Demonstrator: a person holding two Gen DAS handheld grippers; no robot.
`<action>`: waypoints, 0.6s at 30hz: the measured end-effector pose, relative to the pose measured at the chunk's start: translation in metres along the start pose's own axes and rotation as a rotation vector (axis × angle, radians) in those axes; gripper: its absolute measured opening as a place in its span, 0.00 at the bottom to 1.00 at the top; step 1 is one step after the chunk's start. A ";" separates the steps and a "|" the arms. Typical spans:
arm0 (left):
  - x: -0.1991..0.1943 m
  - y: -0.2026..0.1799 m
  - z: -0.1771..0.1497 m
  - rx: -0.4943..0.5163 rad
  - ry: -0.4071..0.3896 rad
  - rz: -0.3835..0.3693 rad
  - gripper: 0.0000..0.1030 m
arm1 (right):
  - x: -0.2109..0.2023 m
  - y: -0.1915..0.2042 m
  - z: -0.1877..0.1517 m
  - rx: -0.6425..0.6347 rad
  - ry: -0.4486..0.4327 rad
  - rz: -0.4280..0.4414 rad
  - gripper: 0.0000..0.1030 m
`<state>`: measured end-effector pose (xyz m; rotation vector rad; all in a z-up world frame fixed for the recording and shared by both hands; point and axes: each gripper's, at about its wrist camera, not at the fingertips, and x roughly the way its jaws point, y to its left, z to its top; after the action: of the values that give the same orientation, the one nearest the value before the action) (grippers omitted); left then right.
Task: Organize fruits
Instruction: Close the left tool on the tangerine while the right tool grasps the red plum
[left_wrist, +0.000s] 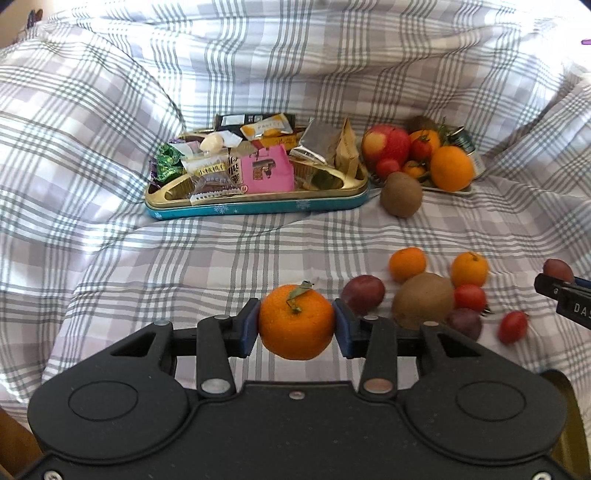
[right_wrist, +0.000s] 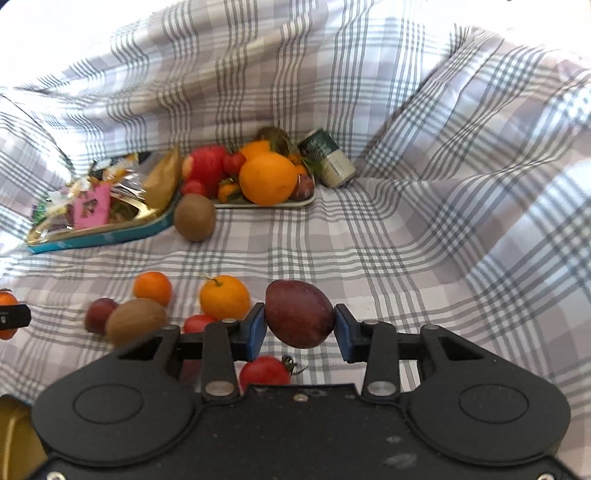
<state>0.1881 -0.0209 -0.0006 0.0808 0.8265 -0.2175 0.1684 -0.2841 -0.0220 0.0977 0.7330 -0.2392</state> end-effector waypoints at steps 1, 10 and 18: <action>-0.005 0.001 -0.002 0.000 0.000 -0.003 0.48 | -0.007 0.000 -0.002 -0.001 -0.006 0.005 0.39; -0.044 0.003 -0.030 -0.010 0.019 0.002 0.48 | -0.069 -0.002 -0.026 0.018 -0.028 0.057 0.39; -0.064 -0.002 -0.067 -0.005 0.058 0.016 0.49 | -0.105 0.000 -0.063 0.042 0.018 0.083 0.39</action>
<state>0.0974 -0.0018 0.0013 0.0891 0.8835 -0.1992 0.0526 -0.2541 0.0018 0.1701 0.7408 -0.1752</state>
